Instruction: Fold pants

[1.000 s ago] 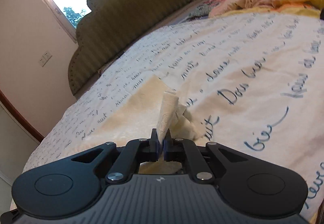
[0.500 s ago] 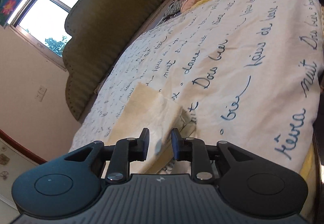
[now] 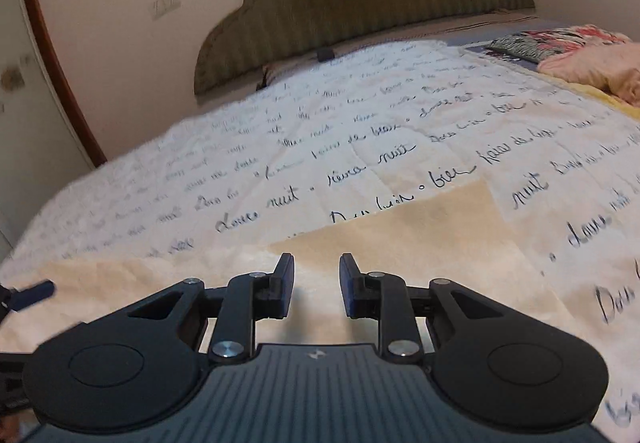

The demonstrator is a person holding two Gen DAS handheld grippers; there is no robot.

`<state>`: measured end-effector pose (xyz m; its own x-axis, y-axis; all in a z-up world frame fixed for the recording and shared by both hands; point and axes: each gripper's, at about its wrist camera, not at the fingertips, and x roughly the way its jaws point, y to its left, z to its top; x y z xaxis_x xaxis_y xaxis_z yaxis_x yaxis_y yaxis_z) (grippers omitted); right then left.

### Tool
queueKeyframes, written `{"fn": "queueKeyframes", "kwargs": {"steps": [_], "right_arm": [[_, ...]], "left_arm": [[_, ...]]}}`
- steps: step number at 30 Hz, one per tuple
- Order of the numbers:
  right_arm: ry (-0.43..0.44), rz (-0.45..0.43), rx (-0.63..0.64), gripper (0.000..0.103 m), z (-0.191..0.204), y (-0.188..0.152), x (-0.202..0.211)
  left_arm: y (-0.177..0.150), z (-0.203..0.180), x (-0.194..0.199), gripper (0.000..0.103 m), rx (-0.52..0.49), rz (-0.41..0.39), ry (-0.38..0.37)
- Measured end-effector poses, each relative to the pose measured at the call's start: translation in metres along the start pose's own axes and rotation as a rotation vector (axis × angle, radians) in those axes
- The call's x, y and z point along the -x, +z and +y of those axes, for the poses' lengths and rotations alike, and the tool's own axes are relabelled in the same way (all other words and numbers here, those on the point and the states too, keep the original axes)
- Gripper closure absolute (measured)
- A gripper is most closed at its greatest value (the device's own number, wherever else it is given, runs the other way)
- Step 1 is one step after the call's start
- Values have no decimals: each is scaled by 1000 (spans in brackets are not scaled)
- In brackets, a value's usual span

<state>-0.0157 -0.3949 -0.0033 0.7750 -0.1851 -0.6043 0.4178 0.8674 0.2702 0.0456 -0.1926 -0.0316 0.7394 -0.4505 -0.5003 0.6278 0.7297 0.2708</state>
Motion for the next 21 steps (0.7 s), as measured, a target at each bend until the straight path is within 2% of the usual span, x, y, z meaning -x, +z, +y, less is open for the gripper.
{"fn": "queueKeyframes", "kwargs": {"steps": [3, 4, 6, 8, 10, 11, 12, 13, 14, 15, 16, 18, 20, 21], "right_arm": [[-102, 110, 21, 80, -19, 17, -53], [-96, 86, 21, 80, -30, 19, -62], [-145, 75, -49, 81, -47, 26, -65], [-156, 25, -102, 79, -48, 27, -50], [-93, -15, -111, 79, -38, 16, -23], [-11, -20, -111, 79, -33, 10, -11], [80, -5, -110, 75, -27, 0, -2], [155, 28, -105, 66, -21, -8, 2], [186, 62, -89, 60, -16, -19, 4], [176, 80, -52, 53, -11, -29, 4], [134, 85, 12, 54, -7, -39, 5], [-1, 38, 100, 54, -7, -50, 11], [-152, -29, 58, 53, -13, -51, 29], [-177, -71, 9, 52, -17, -51, 42]], "left_arm": [[-6, 25, -33, 29, 90, 151, 0], [-9, 32, -42, 27, 129, 171, -9], [-15, 45, -46, 24, 202, 178, -8], [-16, 50, -37, 28, 225, 157, 1], [-17, 49, -24, 26, 224, 113, 5], [-17, 48, -20, 26, 220, 102, 7], [-17, 45, -18, 26, 216, 107, 15], [-17, 43, -16, 26, 216, 109, 23], [-16, 37, -13, 26, 214, 94, 18], [-16, 33, -9, 26, 205, 78, 3], [-18, 30, -7, 25, 189, 71, -6], [-22, 20, -10, 21, 128, 70, 6], [-32, 17, -12, 18, 106, 67, 35], [-36, 18, -11, 17, 121, 52, 34]]}}
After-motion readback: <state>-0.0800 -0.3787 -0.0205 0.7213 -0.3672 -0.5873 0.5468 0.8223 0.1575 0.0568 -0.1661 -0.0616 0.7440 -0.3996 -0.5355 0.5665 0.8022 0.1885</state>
